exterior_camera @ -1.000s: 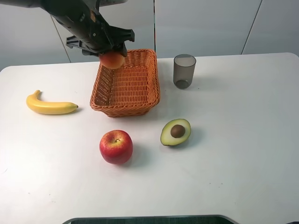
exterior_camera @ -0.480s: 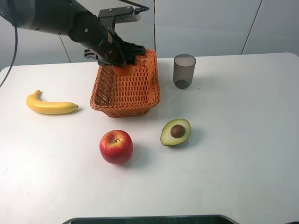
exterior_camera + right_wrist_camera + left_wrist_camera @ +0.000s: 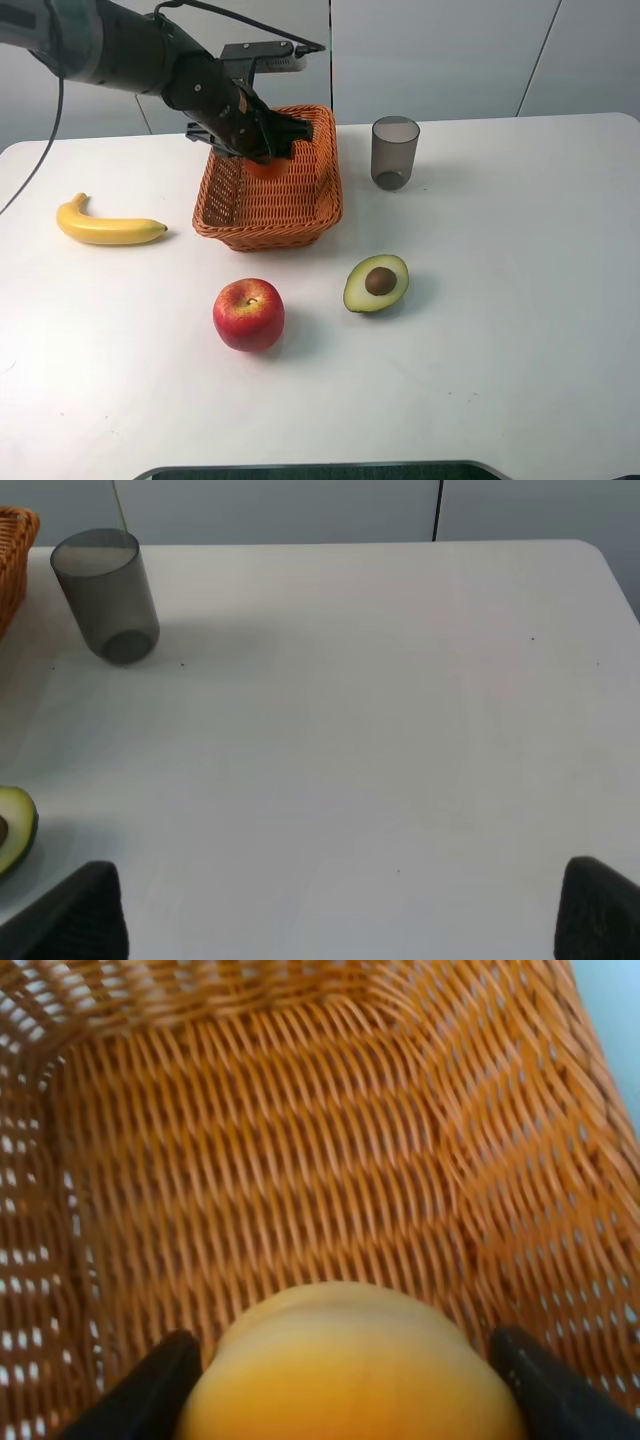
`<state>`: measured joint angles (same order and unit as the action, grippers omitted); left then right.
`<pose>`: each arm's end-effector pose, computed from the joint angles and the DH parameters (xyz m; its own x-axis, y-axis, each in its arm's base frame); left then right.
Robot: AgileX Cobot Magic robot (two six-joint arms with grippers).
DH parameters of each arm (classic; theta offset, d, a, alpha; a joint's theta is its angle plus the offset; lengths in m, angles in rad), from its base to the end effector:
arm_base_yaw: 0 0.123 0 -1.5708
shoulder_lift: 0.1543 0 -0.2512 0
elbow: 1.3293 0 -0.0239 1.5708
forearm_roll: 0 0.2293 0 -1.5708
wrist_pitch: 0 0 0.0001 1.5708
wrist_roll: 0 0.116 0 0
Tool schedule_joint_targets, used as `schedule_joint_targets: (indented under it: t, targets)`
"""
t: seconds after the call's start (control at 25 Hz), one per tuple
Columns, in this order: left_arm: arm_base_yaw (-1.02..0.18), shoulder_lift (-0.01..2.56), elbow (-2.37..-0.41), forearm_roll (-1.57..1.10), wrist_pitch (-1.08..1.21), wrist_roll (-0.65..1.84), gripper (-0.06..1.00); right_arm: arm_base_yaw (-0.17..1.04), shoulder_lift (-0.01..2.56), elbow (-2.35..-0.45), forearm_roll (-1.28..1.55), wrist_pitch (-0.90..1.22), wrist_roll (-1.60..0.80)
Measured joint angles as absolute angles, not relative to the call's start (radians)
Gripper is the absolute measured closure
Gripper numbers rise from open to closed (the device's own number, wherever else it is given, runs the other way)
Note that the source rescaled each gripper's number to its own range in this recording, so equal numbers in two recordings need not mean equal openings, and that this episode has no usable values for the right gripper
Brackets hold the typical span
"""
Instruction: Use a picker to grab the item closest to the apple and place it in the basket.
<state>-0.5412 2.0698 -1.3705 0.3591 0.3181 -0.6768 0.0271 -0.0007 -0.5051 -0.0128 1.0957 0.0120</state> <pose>0.3706 -0.2078 0.1191 -0.7888 0.0936 -0.6074 0.2069 0.9711 -0.1190 0.0302 -0.0005 0.2534 -0.4817 -0.0069 -0.8763 -0.0142 0.9999 -0.0001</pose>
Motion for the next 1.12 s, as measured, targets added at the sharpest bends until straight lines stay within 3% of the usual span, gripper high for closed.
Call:
schedule_joint_targets:
  t: [0.08,0.16,0.24,0.76,1.12]
  targets:
    - [-0.544,2.072,-1.370,0.359,0.310,-0.677,0.18,0.027,-0.001,-0.505,-0.013,1.096,0.012]
    - [-0.544,2.072,-1.370,0.359,0.310,-0.677,0.02,0.027,-0.001,-0.505,-0.013,1.096,0.012]
    - [-0.544,2.072,-1.370,0.359,0.312,-0.677,-0.04,0.027,-0.001,-0.505,-0.013,1.096,0.012]
    - [-0.544,2.051,-1.370,0.363,0.335,-0.677,-0.05,0.027,-0.001,-0.505,-0.013,1.096,0.012]
    - [-0.548,1.910,-1.360,0.361,0.520,-0.580,-0.05,0.027,-0.001,-0.505,-0.013,1.096,0.012]
